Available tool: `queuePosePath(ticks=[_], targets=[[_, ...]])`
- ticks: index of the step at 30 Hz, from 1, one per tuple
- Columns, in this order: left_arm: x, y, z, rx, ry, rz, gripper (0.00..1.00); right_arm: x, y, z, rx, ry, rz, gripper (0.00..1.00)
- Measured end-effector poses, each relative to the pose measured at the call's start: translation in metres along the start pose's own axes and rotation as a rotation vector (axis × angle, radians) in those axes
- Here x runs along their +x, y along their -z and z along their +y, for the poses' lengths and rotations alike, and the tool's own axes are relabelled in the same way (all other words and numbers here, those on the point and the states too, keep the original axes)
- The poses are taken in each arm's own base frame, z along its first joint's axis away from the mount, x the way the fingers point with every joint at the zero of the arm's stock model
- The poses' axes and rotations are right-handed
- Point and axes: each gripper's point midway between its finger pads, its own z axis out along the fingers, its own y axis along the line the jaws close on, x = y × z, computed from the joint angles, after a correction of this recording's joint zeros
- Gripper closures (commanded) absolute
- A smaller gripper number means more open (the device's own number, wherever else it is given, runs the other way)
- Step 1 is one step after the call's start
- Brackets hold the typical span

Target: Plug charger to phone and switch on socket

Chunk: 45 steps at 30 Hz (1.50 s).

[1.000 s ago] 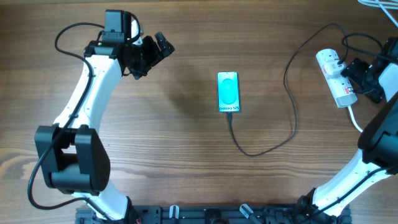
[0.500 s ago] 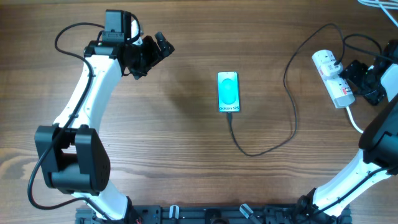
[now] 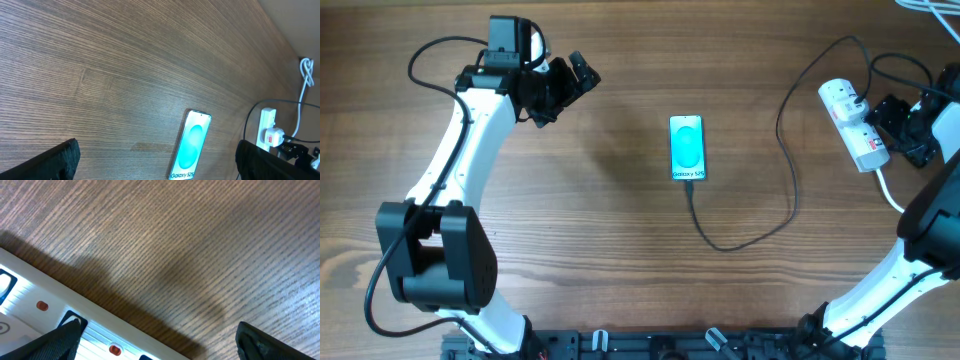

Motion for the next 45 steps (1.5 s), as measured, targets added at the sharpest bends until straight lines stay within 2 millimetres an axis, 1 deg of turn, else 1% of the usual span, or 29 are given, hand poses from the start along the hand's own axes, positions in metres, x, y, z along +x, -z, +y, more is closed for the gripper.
queuePosePath(ticks=[4, 7, 9, 14, 16, 18, 24, 29, 34, 45], targets=[[0.000, 0.000, 0.000, 0.000, 0.000, 0.000, 0.00, -0.004, -0.001, 0.004, -0.019, 0.010, -0.017, 0.00], [0.000, 0.000, 0.000, 0.000, 0.000, 0.000, 0.00, -0.004, 0.000, 0.013, -0.074, 0.018, -0.013, 0.00], [0.000, 0.000, 0.000, 0.000, 0.000, 0.000, 0.00, -0.004, 0.001, 0.014, -0.128, 0.011, -0.001, 0.00], [0.000, 0.000, 0.000, 0.000, 0.000, 0.000, 0.00, -0.005, 0.004, 0.001, -0.182, -0.033, 0.016, 0.00], [0.000, 0.000, 0.000, 0.000, 0.000, 0.000, 0.00, -0.005, 0.005, -0.003, -0.185, -0.043, 0.017, 0.00], [0.000, 0.000, 0.000, 0.000, 0.000, 0.000, 0.00, -0.005, 0.005, -0.002, -0.189, -0.043, 0.018, 0.00], [0.000, 0.000, 0.000, 0.000, 0.000, 0.000, 0.00, -0.003, 0.003, 0.007, -0.174, 0.002, 0.015, 0.00], [0.000, 0.000, 0.000, 0.000, 0.000, 0.000, 0.00, 0.000, 0.001, 0.014, -0.129, 0.050, 0.011, 0.00], [0.000, 0.000, 0.000, 0.000, 0.000, 0.000, 0.00, -0.001, 0.000, 0.013, -0.091, 0.070, 0.003, 0.00], [0.000, 0.000, 0.000, 0.000, 0.000, 0.000, 0.00, -0.003, 0.000, 0.013, -0.088, 0.072, -0.007, 0.01]])
